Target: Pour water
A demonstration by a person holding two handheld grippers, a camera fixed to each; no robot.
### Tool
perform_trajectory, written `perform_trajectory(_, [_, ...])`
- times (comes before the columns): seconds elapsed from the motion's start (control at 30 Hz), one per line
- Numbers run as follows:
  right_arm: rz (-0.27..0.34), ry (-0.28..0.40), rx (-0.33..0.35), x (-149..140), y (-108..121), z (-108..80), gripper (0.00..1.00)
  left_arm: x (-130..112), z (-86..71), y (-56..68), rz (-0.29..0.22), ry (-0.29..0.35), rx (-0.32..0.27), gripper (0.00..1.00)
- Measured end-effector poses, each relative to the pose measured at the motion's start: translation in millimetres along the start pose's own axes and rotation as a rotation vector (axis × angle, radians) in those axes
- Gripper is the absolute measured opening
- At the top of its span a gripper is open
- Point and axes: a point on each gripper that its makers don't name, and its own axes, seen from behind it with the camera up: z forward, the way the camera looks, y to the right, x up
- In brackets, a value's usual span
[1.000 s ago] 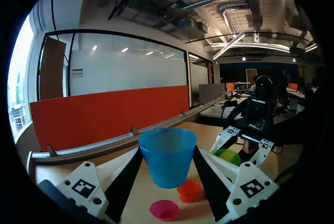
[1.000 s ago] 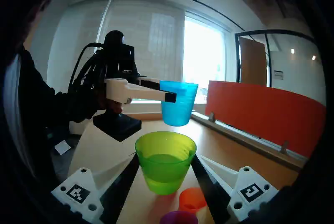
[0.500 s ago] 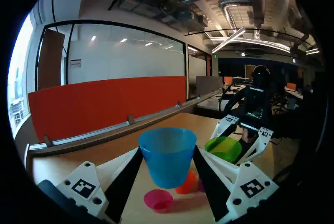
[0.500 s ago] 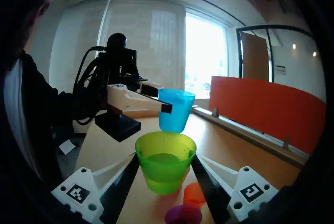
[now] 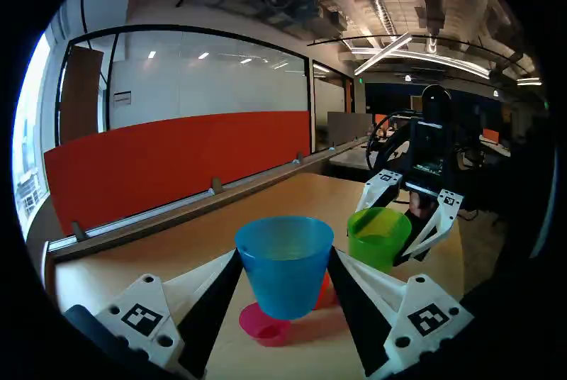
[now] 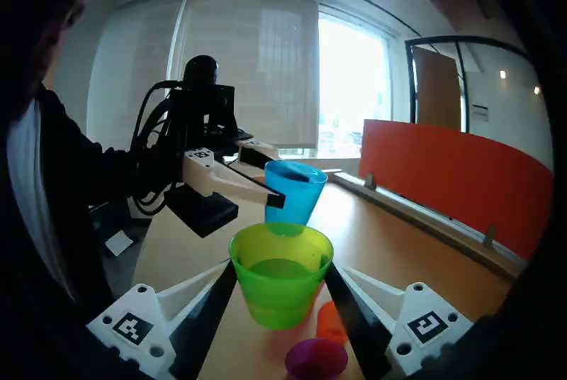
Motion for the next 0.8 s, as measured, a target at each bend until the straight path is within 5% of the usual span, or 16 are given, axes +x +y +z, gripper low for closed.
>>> perform_trajectory(0.8, [-0.005, -0.060, 0.032, -20, -7, 4.5, 0.89, -37, -8.8, 2.6, -0.002, -0.064, -0.025, 0.84])
